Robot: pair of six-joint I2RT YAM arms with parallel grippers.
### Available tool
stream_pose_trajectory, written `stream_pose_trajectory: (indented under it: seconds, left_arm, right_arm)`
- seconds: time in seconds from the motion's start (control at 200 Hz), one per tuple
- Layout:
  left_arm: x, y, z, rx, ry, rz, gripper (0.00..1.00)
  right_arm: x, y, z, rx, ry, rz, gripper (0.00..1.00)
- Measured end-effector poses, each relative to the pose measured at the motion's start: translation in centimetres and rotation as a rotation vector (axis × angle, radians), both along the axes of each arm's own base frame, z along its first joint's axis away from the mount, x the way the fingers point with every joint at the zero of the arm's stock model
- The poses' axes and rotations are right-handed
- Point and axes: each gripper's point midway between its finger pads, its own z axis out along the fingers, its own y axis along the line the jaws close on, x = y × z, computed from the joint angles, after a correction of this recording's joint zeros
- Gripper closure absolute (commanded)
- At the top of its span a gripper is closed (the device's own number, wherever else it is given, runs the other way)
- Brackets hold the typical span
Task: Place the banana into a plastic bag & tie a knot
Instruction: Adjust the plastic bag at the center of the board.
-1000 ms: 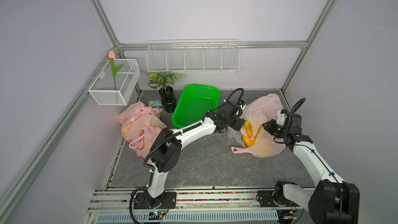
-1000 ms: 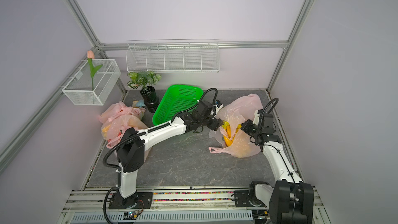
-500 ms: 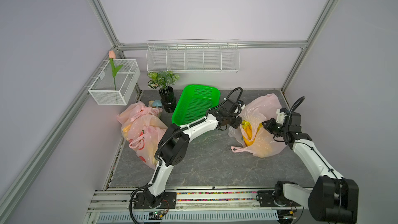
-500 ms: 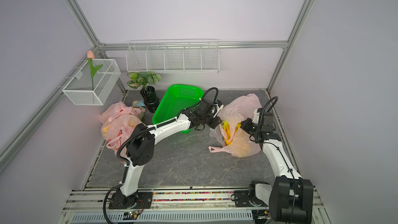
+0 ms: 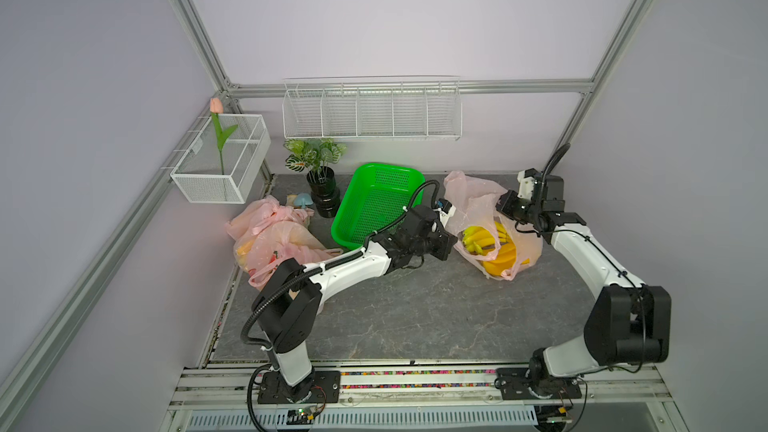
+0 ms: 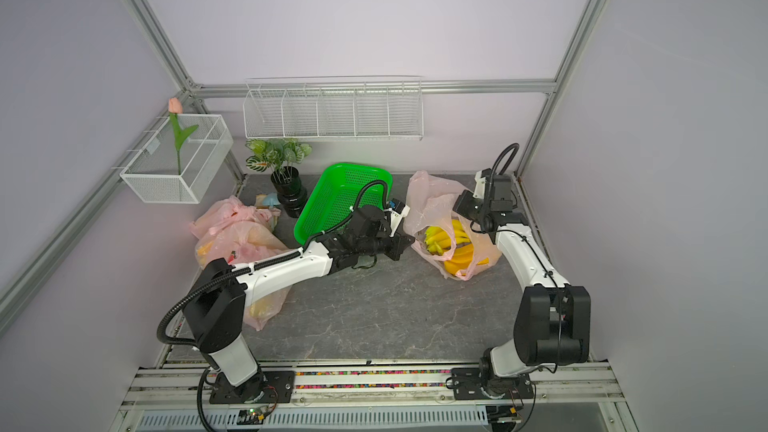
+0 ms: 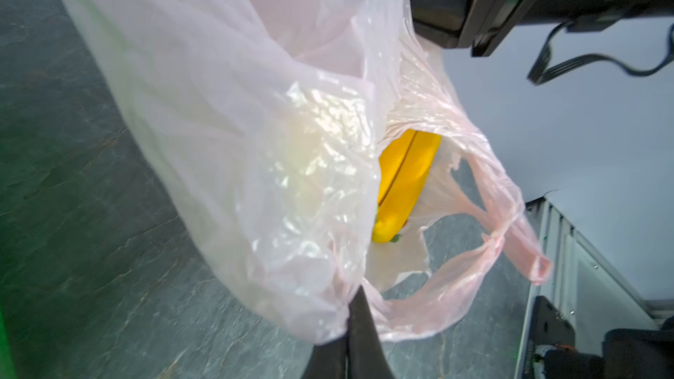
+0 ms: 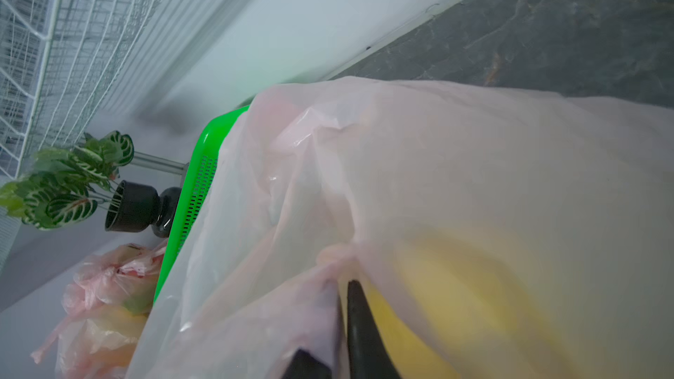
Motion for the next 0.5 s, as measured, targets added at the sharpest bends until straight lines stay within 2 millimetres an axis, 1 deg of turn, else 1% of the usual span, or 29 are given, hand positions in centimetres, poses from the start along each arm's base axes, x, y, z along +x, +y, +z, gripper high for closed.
stream_pose_trajectory:
  seconds: [0.08, 0.155, 0.19, 0.24, 0.375, 0.44, 0.5]
  left_arm:
    - [-0.1, -0.1, -0.1, -0.04, 0.03, 0.016, 1.0]
    - [-0.1, -0.2, -0.3, -0.072, 0.063, 0.031, 1.0]
    - [-0.1, -0.3, -0.1, -0.09, 0.075, 0.036, 1.0]
    - [0.0, -0.5, 0.3, -0.12, 0.083, 0.043, 1.0]
    - [0.0, -1.1, 1.5, -0.184, 0.089, 0.05, 1.0]
    - [-0.1, -1.4, 1.6, -0.2, 0.093, 0.049, 1.0]
    - [-0.2, -1.6, 1.6, -0.206, 0.097, 0.048, 1.0]
  right_arm:
    - [-1.0, 0.1, 0.3, -0.029, -0.007, 0.017, 0.37]
    - [-2.9, -0.1, 0.9, -0.053, -0.01, 0.025, 0.26]
    - [-3.9, -0.3, 1.2, -0.065, -0.015, 0.024, 0.23]
    - [-5.6, -0.4, 1.9, -0.082, -0.03, 0.028, 0.22]
    - [-10.0, -0.7, 3.8, -0.102, -0.08, 0.032, 0.23]
    - [-11.6, -0.7, 4.2, -0.101, -0.1, 0.036, 0.24]
    - [-12.9, -0.5, 4.1, -0.094, -0.106, 0.048, 0.25]
